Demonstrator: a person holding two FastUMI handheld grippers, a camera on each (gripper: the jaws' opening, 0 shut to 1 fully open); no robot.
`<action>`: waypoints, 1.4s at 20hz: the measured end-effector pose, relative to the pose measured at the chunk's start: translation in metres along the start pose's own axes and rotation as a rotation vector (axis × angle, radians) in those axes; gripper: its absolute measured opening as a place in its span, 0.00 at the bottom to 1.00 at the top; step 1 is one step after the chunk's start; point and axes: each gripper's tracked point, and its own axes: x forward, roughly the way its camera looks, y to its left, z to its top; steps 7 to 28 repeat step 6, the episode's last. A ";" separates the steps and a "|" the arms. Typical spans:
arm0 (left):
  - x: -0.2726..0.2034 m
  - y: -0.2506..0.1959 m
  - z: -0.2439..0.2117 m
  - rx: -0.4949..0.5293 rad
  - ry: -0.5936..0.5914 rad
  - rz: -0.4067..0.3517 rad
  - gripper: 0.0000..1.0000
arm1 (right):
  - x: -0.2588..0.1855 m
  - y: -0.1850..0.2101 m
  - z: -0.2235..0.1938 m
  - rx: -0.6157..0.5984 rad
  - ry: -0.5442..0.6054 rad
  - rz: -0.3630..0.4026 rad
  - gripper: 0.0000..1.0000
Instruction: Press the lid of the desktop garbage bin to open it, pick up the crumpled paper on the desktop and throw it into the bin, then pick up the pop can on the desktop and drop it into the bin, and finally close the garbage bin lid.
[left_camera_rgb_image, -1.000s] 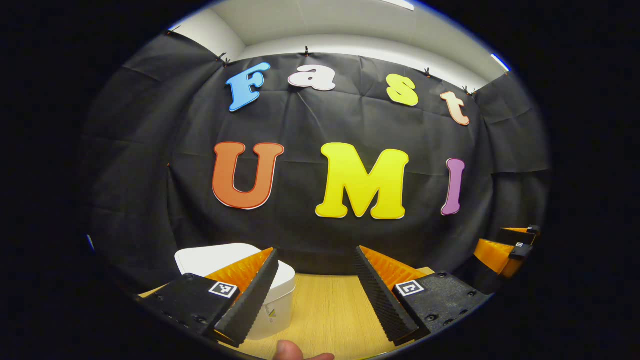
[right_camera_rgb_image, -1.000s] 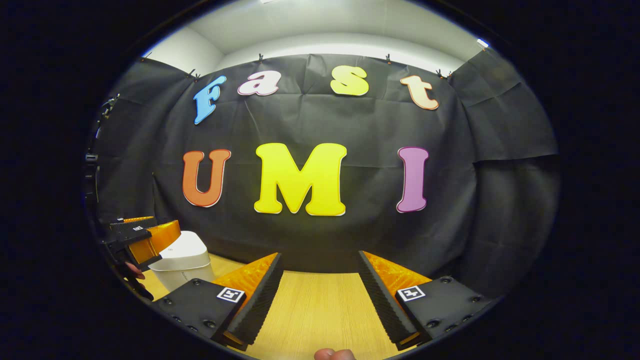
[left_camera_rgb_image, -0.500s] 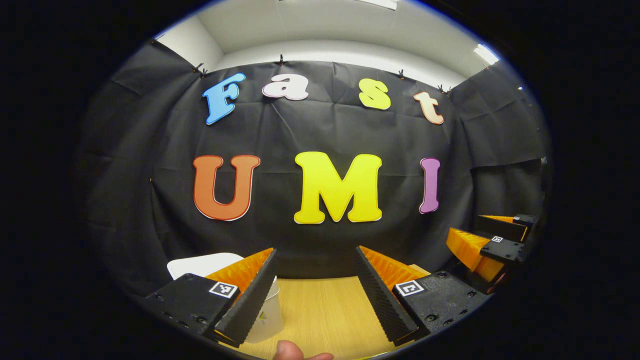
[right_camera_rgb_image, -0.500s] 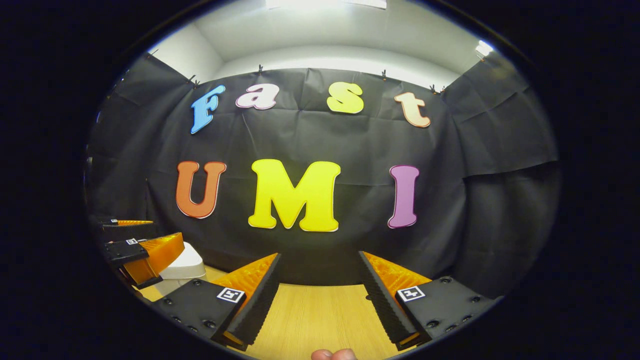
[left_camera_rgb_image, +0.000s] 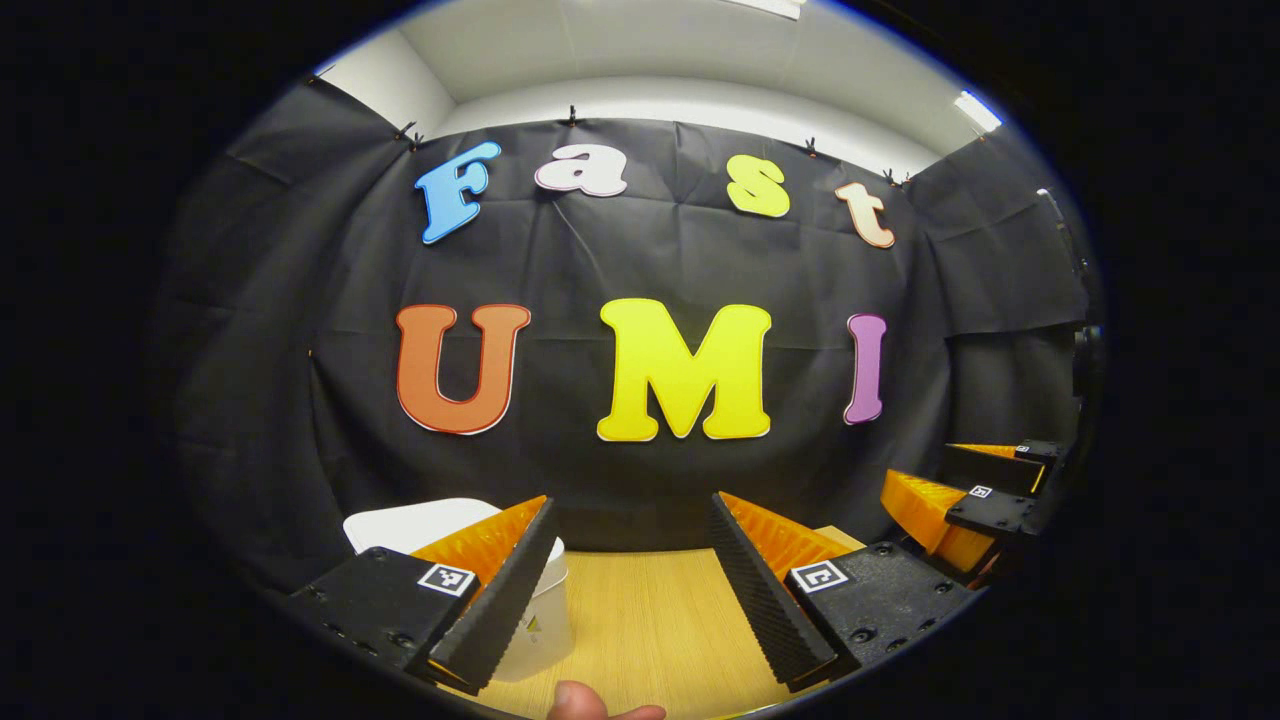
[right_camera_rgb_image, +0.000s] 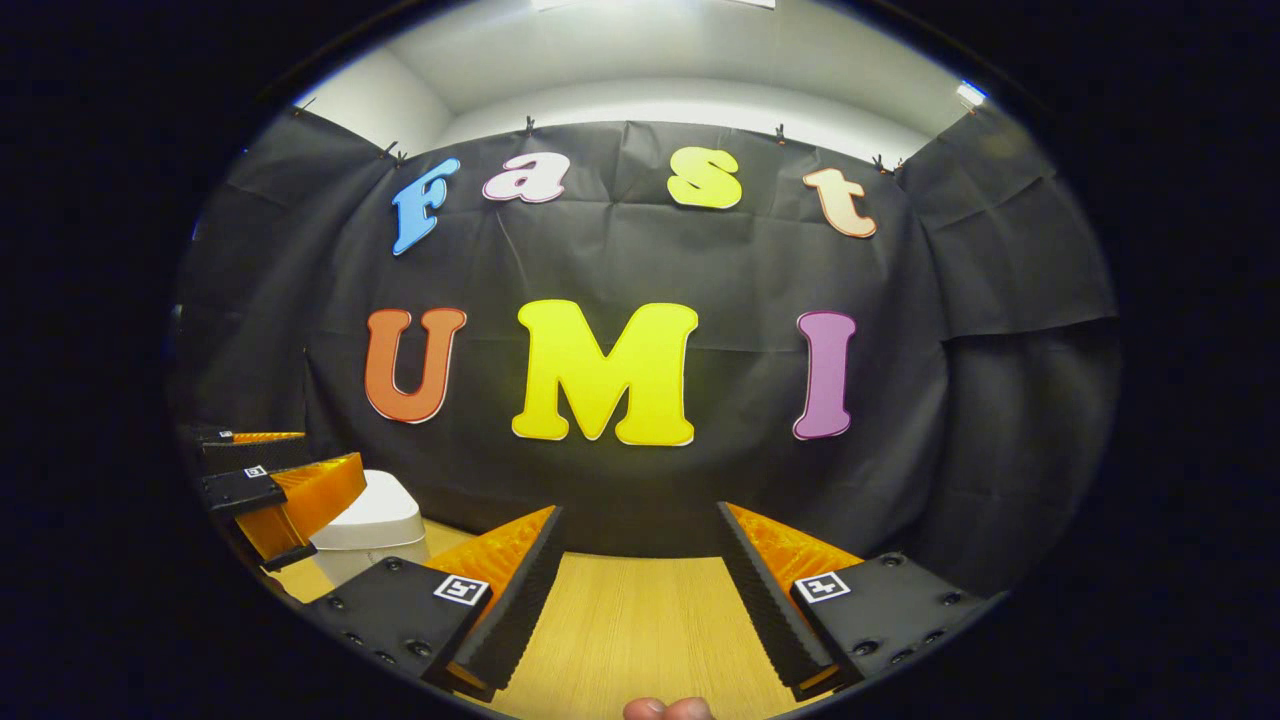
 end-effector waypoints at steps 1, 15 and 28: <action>0.000 0.001 0.001 -0.003 -0.002 0.000 0.98 | 0.001 -0.001 0.001 -0.001 -0.002 0.000 0.95; 0.001 -0.004 -0.003 -0.015 0.007 -0.006 0.98 | 0.002 0.001 -0.001 -0.012 0.003 0.011 0.95; 0.001 -0.004 -0.003 -0.015 0.007 -0.006 0.98 | 0.002 0.001 -0.001 -0.012 0.003 0.011 0.95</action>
